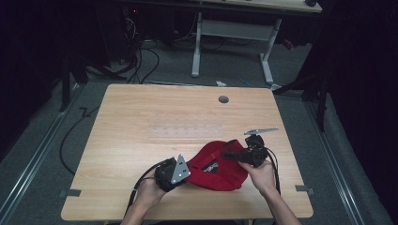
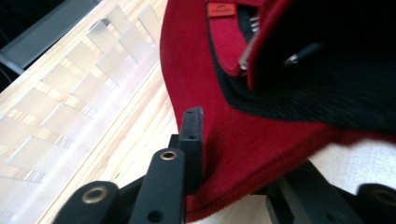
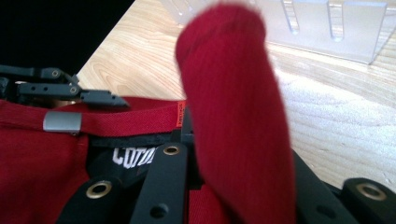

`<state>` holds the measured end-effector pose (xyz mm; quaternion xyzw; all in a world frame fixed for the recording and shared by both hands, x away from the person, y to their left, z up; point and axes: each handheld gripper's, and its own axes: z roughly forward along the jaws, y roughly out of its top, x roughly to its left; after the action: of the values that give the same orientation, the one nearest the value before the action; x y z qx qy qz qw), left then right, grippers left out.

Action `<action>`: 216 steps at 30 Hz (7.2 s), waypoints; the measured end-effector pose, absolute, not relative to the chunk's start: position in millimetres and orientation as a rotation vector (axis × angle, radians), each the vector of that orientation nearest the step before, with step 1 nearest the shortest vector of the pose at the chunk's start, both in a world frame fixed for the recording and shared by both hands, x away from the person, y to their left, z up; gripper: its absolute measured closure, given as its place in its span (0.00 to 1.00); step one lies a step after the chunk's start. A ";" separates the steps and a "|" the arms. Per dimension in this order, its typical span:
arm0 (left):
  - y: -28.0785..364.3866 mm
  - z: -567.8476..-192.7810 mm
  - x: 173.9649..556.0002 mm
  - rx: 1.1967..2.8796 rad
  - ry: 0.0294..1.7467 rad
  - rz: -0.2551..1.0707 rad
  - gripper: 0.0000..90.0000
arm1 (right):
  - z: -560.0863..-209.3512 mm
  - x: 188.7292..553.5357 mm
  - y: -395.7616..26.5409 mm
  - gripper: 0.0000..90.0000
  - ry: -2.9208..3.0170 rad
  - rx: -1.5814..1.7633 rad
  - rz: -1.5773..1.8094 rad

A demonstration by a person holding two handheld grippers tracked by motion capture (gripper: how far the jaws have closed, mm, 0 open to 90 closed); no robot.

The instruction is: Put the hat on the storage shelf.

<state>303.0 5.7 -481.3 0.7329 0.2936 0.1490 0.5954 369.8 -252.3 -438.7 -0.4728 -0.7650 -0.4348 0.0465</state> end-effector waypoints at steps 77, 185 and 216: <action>93.6 -437.7 354.4 1.333 1.025 0.259 0.95 | -530.5 365.5 -296.6 0.43 -2.811 -1.946 -1.186; 111.5 -465.6 455.7 1.114 1.240 0.427 0.95 | -530.7 365.2 -296.9 0.41 -2.801 -1.958 -1.184; 116.4 -472.9 440.1 1.153 1.296 0.368 0.74 | -530.7 365.3 -296.8 0.41 -2.801 -1.958 -1.184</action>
<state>440.1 116.4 -472.9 0.5039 0.5665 0.1608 0.6319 365.3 -296.8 -530.7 -0.5260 -0.7528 -0.3181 -0.2353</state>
